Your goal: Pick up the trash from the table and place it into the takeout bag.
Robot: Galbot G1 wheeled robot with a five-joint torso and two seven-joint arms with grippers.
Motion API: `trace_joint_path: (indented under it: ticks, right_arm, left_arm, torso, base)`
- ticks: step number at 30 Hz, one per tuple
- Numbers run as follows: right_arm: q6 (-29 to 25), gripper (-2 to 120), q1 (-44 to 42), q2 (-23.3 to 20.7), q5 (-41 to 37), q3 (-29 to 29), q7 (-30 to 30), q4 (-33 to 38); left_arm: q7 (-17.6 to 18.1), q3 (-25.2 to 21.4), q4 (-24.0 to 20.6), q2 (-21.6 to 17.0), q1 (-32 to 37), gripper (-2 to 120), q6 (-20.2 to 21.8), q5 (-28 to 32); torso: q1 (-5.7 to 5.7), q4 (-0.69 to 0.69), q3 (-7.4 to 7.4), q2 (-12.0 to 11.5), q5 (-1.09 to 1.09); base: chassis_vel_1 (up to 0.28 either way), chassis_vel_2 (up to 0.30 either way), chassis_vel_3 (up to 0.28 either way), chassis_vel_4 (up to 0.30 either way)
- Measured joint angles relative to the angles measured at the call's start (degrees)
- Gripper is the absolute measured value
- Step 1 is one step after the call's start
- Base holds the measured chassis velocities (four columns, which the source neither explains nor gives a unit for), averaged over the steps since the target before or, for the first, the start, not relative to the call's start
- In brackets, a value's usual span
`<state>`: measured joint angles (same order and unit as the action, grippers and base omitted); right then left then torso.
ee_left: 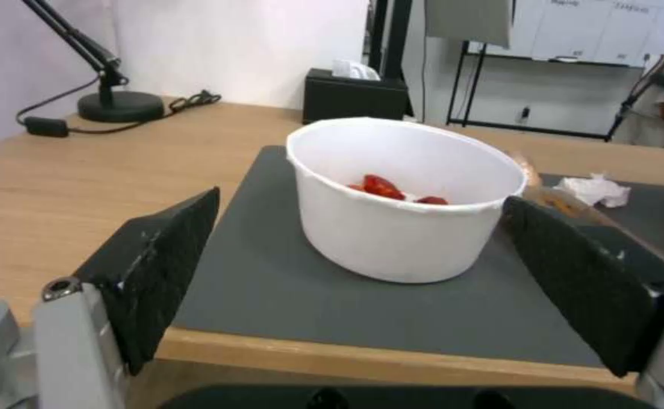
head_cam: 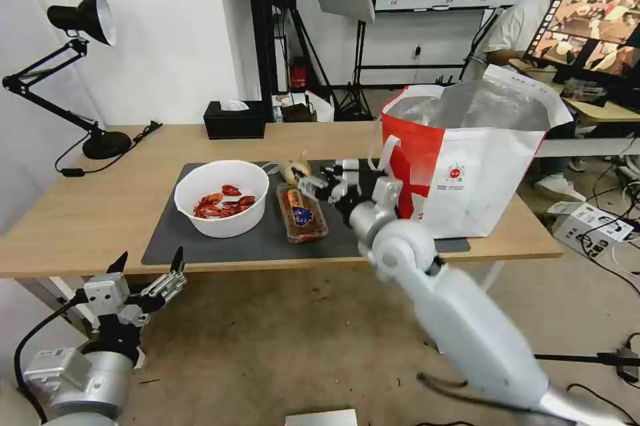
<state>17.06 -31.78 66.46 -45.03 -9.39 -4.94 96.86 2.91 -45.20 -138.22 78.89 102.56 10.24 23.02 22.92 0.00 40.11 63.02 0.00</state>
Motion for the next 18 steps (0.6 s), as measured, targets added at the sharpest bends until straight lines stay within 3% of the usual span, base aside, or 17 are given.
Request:
trace_joint_path:
  ticks: [2, 6, 12, 16, 18]
  right_arm:
    - [-1.8, 47, 3.0, -0.1, 2.8, -3.0, 2.7, -5.2]
    - [-1.7, 36, 4.2, 0.6, 3.4, -4.3, 3.5, -8.0]
    - [1.4, 12, 6.7, 2.0, 3.8, -6.5, 6.8, -13.2]
    - [3.2, 0, 8.0, 2.6, 4.5, -7.5, 7.3, -15.9]
    - [3.6, 0, 8.2, 2.7, 4.5, -7.6, 7.3, -16.3]
  left_arm:
    - [-0.1, 0.1, 0.0, 0.0, 0.0, 100, 0.0, 0.1]
    - [-0.1, 0.3, 0.0, -0.1, 0.0, 100, 0.0, 0.1]
    - [-0.3, 0.6, 0.2, -0.2, 0.0, 100, 0.0, 0.2]
    - [-0.3, 0.7, 0.3, -0.3, 0.0, 100, 0.0, 0.2]
    - [-0.3, 0.7, 0.3, -0.3, 0.0, 100, 0.0, 0.2]
  torso:
    - [0.00, 0.01, 0.00, 0.0, 0.01]
    - [0.00, 0.01, 0.00, 0.0, 0.00]
    - [0.00, 0.01, -0.01, 0.0, 0.00]
    - [0.00, 0.01, 0.00, 0.0, 0.00]
    - [0.00, 0.01, 0.00, 0.0, 0.00]
  base:
    - [0.000, 0.000, 0.000, 0.000]
    - [0.000, 0.000, 0.000, 0.000]
    - [0.000, 0.000, 0.000, 0.000]
    - [0.000, 0.000, 0.000, 0.000]
    - [0.000, 0.000, 0.000, 0.000]
